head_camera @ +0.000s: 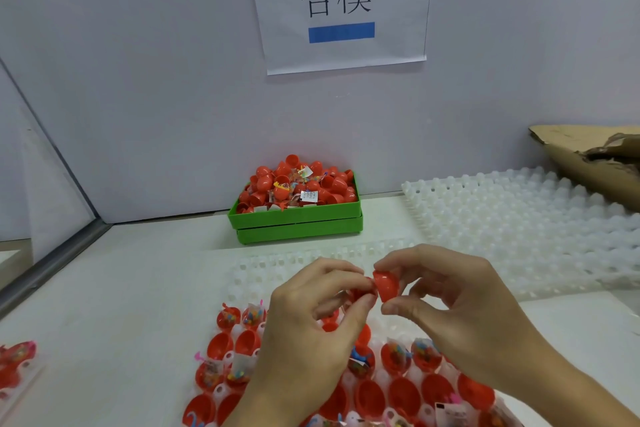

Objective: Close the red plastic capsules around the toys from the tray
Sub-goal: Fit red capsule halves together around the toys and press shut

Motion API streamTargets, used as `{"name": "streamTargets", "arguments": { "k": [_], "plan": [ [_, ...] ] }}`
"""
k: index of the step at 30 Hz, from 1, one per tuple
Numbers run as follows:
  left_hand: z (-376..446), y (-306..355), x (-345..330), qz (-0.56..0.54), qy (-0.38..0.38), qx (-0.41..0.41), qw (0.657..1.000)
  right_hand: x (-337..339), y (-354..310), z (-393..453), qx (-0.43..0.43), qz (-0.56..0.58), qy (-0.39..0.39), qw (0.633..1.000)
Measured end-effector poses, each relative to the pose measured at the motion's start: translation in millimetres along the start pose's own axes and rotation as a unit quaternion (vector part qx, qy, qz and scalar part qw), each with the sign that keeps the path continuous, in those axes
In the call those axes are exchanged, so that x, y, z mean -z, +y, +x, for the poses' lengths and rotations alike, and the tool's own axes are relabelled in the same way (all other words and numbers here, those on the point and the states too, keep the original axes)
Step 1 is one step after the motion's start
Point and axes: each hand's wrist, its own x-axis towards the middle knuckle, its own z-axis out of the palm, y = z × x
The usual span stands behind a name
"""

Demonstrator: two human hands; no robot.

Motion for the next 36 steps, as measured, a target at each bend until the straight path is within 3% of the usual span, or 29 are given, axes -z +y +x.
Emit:
{"name": "streamTargets", "arguments": {
  "k": [4,7,10,16,25,36],
  "plan": [
    [-1.1,1.3,-1.7,0.043,0.026,-0.017,0.999,-0.6,-0.1,0.1,0.018,0.007,-0.006,1.0],
    [-1.9,1.9,-1.8,-0.035,0.044,0.043,0.997,-1.5,0.0,0.2,0.014,0.013,0.008,1.0],
    [-1.1,5.1,1.1,-0.085,0.018,0.067,0.994,-2.4,1.1,0.4,0.003,0.019,0.032,0.999],
    [0.6,5.3,1.6,-0.063,0.019,0.097,0.993,-3.3,1.6,-0.4,-0.013,0.044,0.029,0.999],
    [1.4,7.6,3.6,-0.148,-0.024,0.094,0.984,-6.3,-1.6,-1.5,-0.046,0.135,0.028,0.989],
    [0.5,7.9,-0.2,-0.162,-0.006,0.11,0.981,-5.8,4.9,-1.6,-0.053,0.145,0.048,0.987]
  ]
}}
